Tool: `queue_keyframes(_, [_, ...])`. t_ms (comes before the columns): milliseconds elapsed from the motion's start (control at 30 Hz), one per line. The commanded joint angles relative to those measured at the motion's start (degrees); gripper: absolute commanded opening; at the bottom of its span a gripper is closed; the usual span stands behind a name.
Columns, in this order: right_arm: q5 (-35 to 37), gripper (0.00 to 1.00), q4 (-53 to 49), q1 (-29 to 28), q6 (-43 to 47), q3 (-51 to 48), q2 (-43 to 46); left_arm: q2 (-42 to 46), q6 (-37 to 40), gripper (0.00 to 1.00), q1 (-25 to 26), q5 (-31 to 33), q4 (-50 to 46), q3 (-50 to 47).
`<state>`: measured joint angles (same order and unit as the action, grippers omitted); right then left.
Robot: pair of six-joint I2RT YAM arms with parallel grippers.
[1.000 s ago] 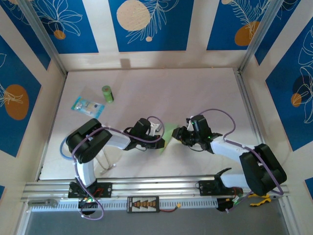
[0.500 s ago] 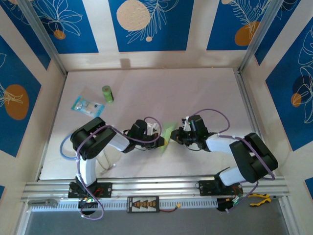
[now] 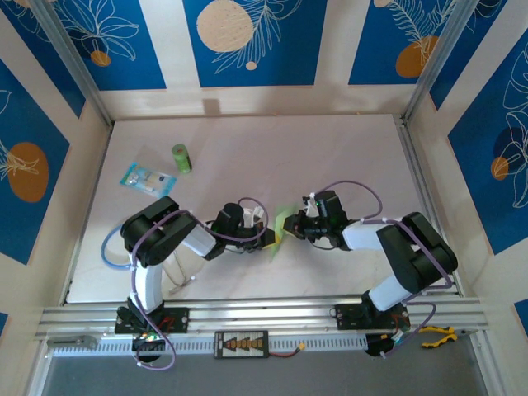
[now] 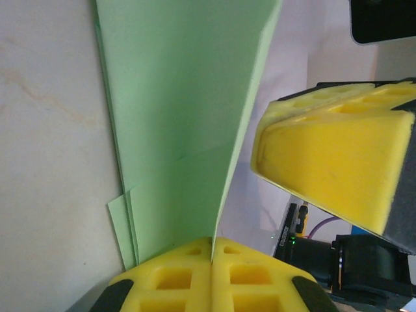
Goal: Fold a paper plane with a square sheet of paper (pick it up from the middle)
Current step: Fold the wing for the fifth time at the center of the table.
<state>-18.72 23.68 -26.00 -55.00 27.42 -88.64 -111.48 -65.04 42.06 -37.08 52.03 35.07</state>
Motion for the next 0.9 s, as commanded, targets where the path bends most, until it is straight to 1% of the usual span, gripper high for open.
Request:
queue_keyframes(0, [-1.6,0.10,1.9,0.7,-0.5,1.5,-1.3,-1.5,-0.6,0.00,-1.0,-0.9,0.5,-0.1])
queue_keyframes(367, [-2.3,0.09,3.4,2.3,-0.5,3.5,-6.7,-1.5,-0.6,0.00,-1.5,-0.1,-4.3,0.4])
queue_keyframes(633, [-2.7,0.09,4.1,2.8,-0.4,3.7,-8.6,-1.3,0.6,0.00,-1.5,0.6,-9.8,1.6])
queue_keyframes(867, [-3.0,0.10,3.8,3.1,-0.3,4.1,-10.2,-1.0,1.6,0.00,-1.6,1.6,-12.6,1.8])
